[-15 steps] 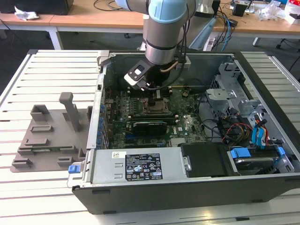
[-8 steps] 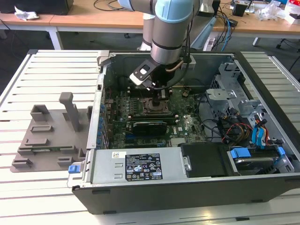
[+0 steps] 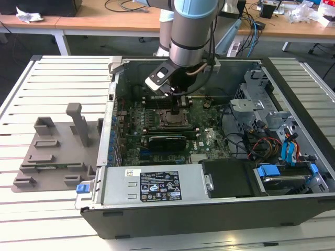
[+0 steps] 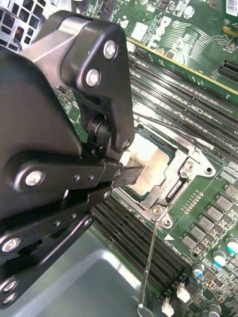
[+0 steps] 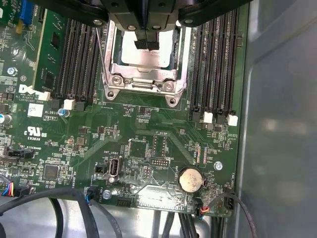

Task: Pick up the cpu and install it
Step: 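Close the cpu cover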

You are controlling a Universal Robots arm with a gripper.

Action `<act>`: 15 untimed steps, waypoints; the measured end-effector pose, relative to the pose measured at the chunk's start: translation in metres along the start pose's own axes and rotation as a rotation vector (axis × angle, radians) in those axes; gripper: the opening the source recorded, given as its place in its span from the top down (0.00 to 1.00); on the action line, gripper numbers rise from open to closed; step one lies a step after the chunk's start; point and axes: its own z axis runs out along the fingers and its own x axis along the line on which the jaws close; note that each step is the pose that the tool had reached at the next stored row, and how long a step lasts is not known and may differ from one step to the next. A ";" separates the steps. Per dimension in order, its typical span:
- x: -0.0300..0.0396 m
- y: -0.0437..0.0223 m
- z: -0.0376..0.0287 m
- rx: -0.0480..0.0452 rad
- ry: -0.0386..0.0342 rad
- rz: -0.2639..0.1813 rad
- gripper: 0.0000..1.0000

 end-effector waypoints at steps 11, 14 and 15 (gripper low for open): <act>0.0001 -0.0007 -0.0141 0.0001 -0.0011 0.000 0.89; 0.0001 -0.0010 -0.0197 0.0001 -0.0011 0.000 0.89; 0.0002 -0.0012 -0.0226 0.0001 -0.0011 0.000 0.89</act>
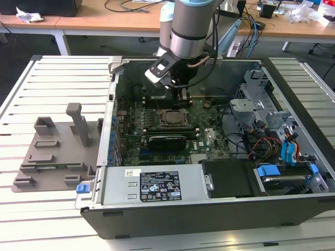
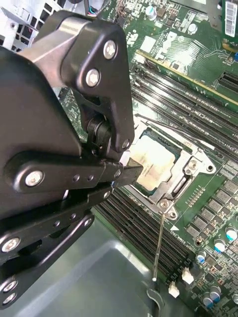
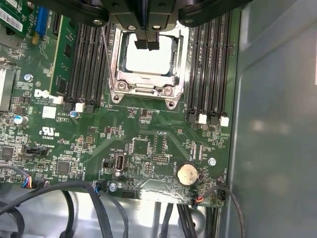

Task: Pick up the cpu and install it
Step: 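Close the cpu cover, then install the first cpu locking lever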

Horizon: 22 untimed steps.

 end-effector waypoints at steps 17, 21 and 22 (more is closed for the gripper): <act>0.0001 -0.0012 -0.0231 0.0000 -0.0001 0.000 0.89; 0.0001 -0.0012 -0.0231 0.0000 0.0000 -0.001 0.89; 0.0001 -0.0012 -0.0231 0.0001 -0.0002 -0.004 0.89</act>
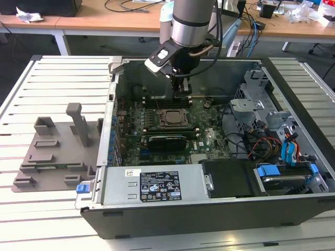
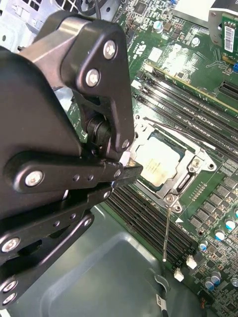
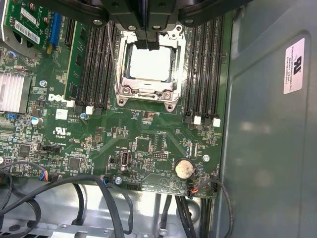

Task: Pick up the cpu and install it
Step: 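Install the first cpu locking lever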

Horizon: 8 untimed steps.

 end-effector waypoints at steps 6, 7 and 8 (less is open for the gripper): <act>0.0000 0.0000 0.0000 0.0004 -0.0047 -0.088 0.89; 0.0000 0.0000 0.0000 0.0006 -0.0056 -0.104 0.89; 0.0000 0.0000 0.0000 0.0006 -0.0065 -0.120 0.89</act>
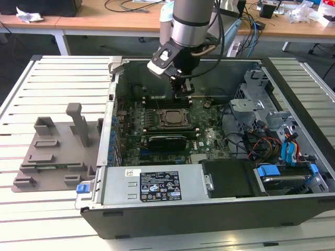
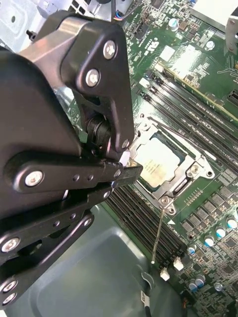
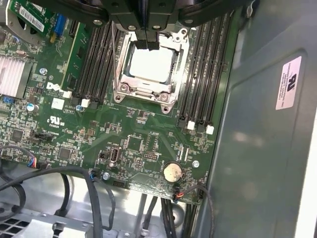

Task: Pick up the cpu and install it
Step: 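Install the first cpu locking lever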

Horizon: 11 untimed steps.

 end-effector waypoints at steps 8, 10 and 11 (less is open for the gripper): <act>0.0000 0.0000 0.0000 0.0006 -0.0064 -0.120 0.89; 0.0000 0.0000 0.0000 0.0009 -0.0088 -0.164 0.89; 0.0000 0.0001 0.0000 0.0009 -0.0096 -0.180 0.89</act>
